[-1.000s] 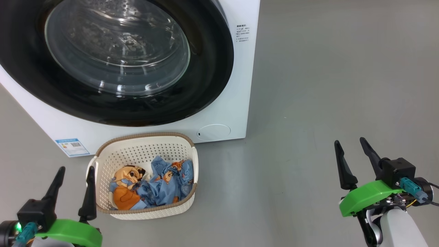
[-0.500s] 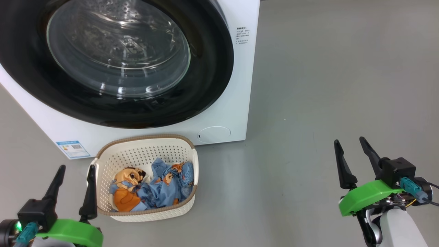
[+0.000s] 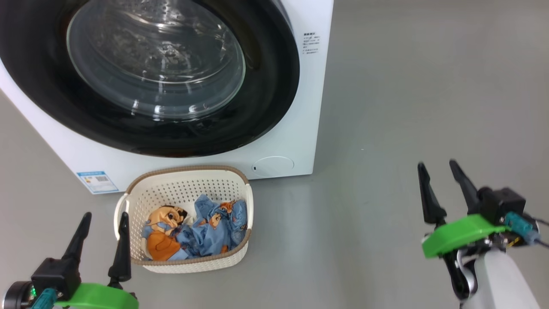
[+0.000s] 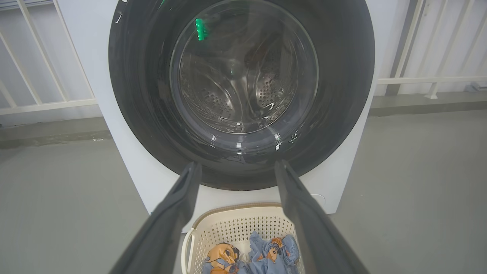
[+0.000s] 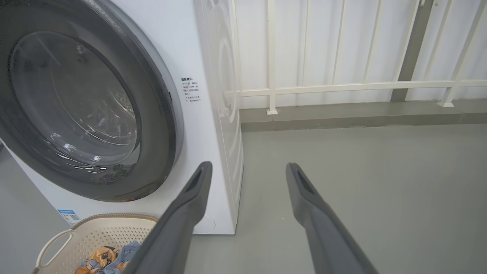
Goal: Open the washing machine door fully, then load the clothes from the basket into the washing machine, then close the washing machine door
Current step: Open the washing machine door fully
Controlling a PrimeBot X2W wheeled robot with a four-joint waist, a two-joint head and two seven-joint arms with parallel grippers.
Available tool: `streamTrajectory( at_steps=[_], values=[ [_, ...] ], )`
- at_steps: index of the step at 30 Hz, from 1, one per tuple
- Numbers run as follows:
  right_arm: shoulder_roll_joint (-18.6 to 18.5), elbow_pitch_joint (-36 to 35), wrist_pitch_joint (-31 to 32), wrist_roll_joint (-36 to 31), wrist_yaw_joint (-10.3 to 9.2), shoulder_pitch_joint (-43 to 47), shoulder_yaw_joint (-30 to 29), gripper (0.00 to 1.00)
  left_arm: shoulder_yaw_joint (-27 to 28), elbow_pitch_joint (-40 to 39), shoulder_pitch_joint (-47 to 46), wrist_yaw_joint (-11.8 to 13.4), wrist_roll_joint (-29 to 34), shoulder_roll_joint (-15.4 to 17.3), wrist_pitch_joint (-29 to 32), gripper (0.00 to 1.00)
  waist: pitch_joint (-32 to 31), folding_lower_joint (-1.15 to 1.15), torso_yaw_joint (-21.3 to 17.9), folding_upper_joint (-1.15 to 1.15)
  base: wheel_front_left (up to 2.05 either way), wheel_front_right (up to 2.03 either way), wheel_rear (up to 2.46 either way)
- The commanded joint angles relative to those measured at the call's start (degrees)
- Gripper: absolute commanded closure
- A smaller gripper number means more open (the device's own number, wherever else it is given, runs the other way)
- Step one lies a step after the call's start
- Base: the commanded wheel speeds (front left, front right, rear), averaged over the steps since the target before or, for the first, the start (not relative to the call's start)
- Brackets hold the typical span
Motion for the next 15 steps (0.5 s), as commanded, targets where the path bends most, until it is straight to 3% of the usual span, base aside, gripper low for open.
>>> streamTrajectory(
  at_steps=[1, 15],
  values=[
    [-0.4, -2.0, -0.7, 0.6, 0.09, -3.1, 1.7, 0.0, 1.6, -2.0, -0.4, -0.1, 0.7, 0.8, -0.4, 0.0, 0.5, 0.0, 0.5, 0.0, 0.0, 0.0, 0.0],
    [-2.8, -3.2, -0.7, 3.6, 0.09, -13.1, 2.7, 0.0, 1.2, -2.9, -0.5, -0.1, -0.2, -0.6, -0.4, 0.0, 5.0, 0.0, 4.2, 0.0, 0.0, 0.0, 0.0]
  ],
)
